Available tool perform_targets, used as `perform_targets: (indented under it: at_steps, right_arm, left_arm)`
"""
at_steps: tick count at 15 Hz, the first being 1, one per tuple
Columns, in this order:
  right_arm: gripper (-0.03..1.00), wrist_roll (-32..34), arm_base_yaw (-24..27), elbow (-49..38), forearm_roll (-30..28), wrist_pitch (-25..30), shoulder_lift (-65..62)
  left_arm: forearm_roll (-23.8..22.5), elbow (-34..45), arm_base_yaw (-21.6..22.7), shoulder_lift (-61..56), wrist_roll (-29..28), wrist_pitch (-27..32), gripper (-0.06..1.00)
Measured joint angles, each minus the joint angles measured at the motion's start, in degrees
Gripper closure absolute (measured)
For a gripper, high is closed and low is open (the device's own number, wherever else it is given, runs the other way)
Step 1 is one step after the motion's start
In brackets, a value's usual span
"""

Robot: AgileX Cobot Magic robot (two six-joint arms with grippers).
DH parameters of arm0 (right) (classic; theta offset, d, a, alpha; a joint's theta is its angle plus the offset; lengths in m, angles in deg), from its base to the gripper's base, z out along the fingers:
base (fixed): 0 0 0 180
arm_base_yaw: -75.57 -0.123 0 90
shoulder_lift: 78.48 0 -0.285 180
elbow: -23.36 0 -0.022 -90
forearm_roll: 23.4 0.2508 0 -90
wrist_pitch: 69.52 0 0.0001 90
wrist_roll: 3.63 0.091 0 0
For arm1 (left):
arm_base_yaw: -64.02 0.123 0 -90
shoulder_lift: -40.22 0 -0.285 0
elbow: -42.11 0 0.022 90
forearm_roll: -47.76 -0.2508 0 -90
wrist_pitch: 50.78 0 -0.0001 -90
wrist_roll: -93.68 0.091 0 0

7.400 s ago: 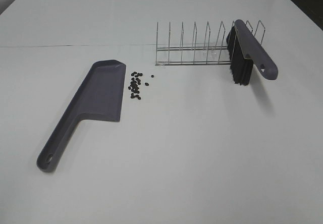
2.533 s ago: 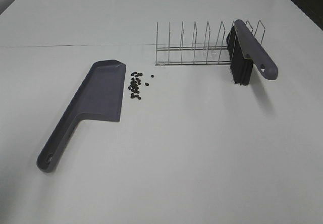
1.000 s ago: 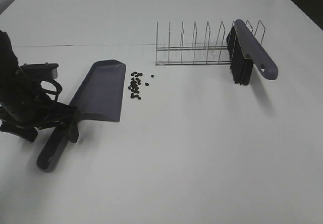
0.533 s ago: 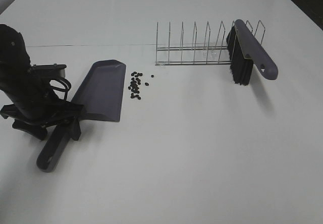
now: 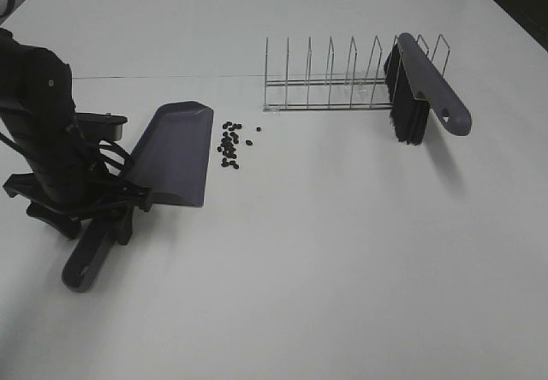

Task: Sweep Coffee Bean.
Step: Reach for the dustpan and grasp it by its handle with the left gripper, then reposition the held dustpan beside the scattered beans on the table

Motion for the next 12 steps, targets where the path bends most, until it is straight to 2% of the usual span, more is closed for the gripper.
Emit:
perform_targets:
  at_steps: [3,8,12]
  right_arm:
    - [0.26,0.0,0.0,0.0,0.0,0.0,0.0]
    - [0.26,0.0,0.0,0.0,0.0,0.0,0.0]
    - [0.26,0.0,0.0,0.0,0.0,0.0,0.0]
  left_arm:
    - [-0.4,0.0,0.0,0.1,-1.2,0.2,0.62]
    - [-0.3,0.1,0.0,-0.5,-2.6,0.5,0.62]
    - [-1.0,0.2,0.0,-6.8,-3.8,2.7,0.62]
